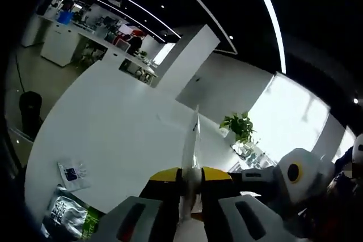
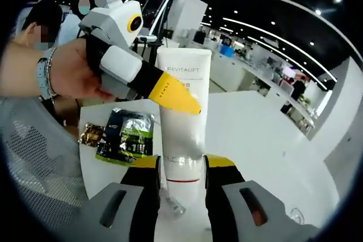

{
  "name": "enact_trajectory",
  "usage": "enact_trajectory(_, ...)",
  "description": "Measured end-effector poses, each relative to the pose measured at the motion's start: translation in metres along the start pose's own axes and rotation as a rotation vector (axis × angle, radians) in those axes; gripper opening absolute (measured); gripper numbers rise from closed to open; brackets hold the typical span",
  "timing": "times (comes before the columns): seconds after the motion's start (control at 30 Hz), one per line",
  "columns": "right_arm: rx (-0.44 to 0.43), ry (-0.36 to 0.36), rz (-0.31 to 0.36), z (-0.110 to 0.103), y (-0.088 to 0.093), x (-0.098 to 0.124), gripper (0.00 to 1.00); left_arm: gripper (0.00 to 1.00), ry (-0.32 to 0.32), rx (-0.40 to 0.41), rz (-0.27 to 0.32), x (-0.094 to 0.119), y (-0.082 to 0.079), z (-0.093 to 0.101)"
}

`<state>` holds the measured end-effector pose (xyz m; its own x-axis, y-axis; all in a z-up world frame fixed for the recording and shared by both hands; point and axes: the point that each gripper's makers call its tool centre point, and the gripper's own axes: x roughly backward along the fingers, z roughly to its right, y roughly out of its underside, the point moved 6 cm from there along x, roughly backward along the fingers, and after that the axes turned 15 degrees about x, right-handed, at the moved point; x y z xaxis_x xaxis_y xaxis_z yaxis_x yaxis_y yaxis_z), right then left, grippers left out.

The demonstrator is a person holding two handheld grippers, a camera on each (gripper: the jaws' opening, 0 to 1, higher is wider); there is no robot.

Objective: Arrange the skincare products in the storage area until every visible bottle or jar stands upright without overlapping.

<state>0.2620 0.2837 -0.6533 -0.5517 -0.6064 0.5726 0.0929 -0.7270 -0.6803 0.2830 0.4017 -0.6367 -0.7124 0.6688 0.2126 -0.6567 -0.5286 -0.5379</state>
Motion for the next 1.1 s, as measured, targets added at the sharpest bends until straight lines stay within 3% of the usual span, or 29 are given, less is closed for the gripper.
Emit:
enact_trajectory(0.1,-0.073,-0.078,0.004,-0.009,0.007,0.02,0.28,0.12,-0.014,0.001,0.024,0.004,-0.004,-0.003)
enact_trajectory(0.2,-0.164,-0.158,0.033,-0.023,0.012,0.042,0.28,0.12,-0.061,-0.07,0.037,0.001,-0.003,-0.001)
enact_trajectory(0.33,-0.266,-0.274,0.055,-0.052,0.022,0.061,0.27,0.12,-0.094,-0.179,-0.002,-0.008,0.004,0.006)
enact_trajectory(0.4,-0.277,-0.345,0.024,-0.066,0.028,0.065,0.26,0.12,-0.101,-0.22,-0.019,-0.015,0.007,0.01)
enact_trajectory(0.47,-0.235,-0.343,0.021,-0.076,0.034,0.065,0.26,0.12,-0.109,-0.263,-0.028,-0.021,0.01,0.013)
enact_trajectory(0.5,-0.168,-0.328,0.008,-0.079,0.039,0.064,0.26,0.11,-0.114,-0.283,-0.027,-0.025,0.011,0.015)
enact_trajectory(0.57,-0.067,-0.31,-0.01,-0.08,0.041,0.062,0.24,0.11,-0.137,-0.342,-0.026,-0.031,0.013,0.018)
enact_trajectory(0.63,-0.027,-0.28,0.006,-0.076,0.04,0.06,0.22,0.11,-0.145,-0.38,-0.026,-0.034,0.014,0.02)
enact_trajectory(0.8,-0.059,-0.296,0.014,-0.076,0.039,0.059,0.22,0.11,-0.187,-0.533,-0.045,-0.049,0.025,0.025)
enact_trajectory(1.1,-0.042,-0.307,-0.001,-0.077,0.042,0.058,0.21,0.11,-0.164,-0.655,-0.125,-0.06,0.05,0.023)
